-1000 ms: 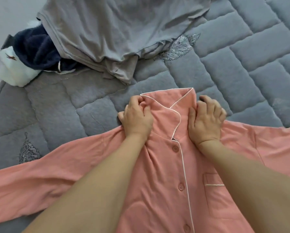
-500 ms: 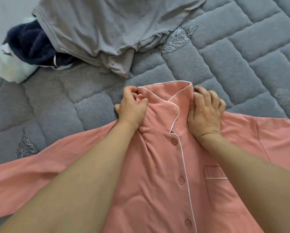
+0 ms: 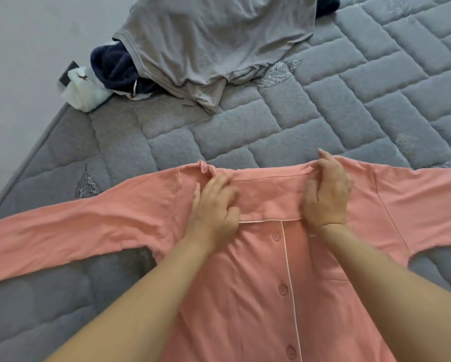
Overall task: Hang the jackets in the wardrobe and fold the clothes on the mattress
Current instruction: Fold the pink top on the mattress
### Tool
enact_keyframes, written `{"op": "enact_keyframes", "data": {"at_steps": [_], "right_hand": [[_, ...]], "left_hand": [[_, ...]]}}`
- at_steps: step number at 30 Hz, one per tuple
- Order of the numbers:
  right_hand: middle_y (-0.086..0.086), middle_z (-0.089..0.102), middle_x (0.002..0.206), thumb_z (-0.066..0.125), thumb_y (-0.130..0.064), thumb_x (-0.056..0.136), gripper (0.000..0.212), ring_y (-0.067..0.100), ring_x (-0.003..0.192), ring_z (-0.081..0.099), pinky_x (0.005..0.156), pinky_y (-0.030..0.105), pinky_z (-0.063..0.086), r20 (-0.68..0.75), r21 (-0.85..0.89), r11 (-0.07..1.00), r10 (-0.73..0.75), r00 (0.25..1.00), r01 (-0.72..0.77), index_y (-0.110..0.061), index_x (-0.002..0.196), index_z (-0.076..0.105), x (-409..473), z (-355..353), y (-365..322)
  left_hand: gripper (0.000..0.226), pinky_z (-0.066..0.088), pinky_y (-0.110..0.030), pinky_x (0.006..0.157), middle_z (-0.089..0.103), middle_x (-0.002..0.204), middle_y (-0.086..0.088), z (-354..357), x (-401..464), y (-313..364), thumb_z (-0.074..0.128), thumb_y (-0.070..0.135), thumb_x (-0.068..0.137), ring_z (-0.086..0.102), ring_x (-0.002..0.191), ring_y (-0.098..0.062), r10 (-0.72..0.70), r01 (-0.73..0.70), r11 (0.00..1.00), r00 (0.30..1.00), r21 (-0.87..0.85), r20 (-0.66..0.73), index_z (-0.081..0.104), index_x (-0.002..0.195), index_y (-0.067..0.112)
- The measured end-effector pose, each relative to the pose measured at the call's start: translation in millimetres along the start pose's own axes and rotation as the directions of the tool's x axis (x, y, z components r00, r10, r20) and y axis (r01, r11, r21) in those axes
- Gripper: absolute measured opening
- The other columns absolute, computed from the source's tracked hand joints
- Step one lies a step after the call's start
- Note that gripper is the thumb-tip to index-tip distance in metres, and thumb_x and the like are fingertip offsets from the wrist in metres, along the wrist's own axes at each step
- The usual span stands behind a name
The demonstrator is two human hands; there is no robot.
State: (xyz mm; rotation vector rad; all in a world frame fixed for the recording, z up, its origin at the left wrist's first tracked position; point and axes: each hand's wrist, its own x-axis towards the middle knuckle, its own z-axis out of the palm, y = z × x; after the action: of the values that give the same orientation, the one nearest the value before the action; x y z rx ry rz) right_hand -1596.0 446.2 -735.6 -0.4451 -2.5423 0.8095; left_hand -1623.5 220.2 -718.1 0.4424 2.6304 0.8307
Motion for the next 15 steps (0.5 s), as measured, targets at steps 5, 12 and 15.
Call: {"op": "enact_keyframes", "data": {"at_steps": [5, 12, 15], "right_hand": [[-0.001, 0.027, 0.16, 0.024, -0.044, 0.094, 0.058, 0.022, 0.149, 0.021, 0.117, 0.05, 0.013, 0.429, -0.329, 0.934, 0.018, 0.903, 0.137, -0.029, 0.147, 0.042, -6, 44, 3], [0.002, 0.022, 0.162, 0.031, -0.041, 0.09, 0.063, 0.024, 0.149, 0.016, 0.115, 0.054, 0.011, 0.478, -0.373, 0.919, 0.076, 0.875, 0.124, -0.029, 0.152, 0.033, -4, 55, 14], [0.003, 0.023, 0.162, 0.033, -0.042, 0.088, 0.065, 0.026, 0.149, 0.017, 0.114, 0.054, 0.01, 0.478, -0.38, 0.915, 0.071, 0.875, 0.133, -0.028, 0.152, 0.033, -3, 57, 18]], "left_hand": [[0.07, -0.032, -0.058, 0.106, -0.035, 0.158, 0.01, 39, 43, -13, 0.013, 0.065, 0.095, -0.043, 0.139, -0.017, -0.187, 0.109, 0.93, 0.963, 0.351, 0.196, -0.028, 0.148, 0.043], [0.068, -0.037, -0.063, 0.096, -0.065, 0.128, 0.017, 46, 51, -22, -0.009, 0.075, 0.076, -0.062, 0.119, -0.014, -0.264, 0.121, 0.908, 0.908, 0.4, 0.324, -0.055, 0.119, 0.051], [0.069, -0.037, -0.064, 0.096, -0.065, 0.129, 0.016, 46, 53, -20, -0.005, 0.074, 0.079, -0.062, 0.12, -0.016, -0.289, 0.126, 0.898, 0.891, 0.421, 0.35, -0.056, 0.12, 0.05]]}}
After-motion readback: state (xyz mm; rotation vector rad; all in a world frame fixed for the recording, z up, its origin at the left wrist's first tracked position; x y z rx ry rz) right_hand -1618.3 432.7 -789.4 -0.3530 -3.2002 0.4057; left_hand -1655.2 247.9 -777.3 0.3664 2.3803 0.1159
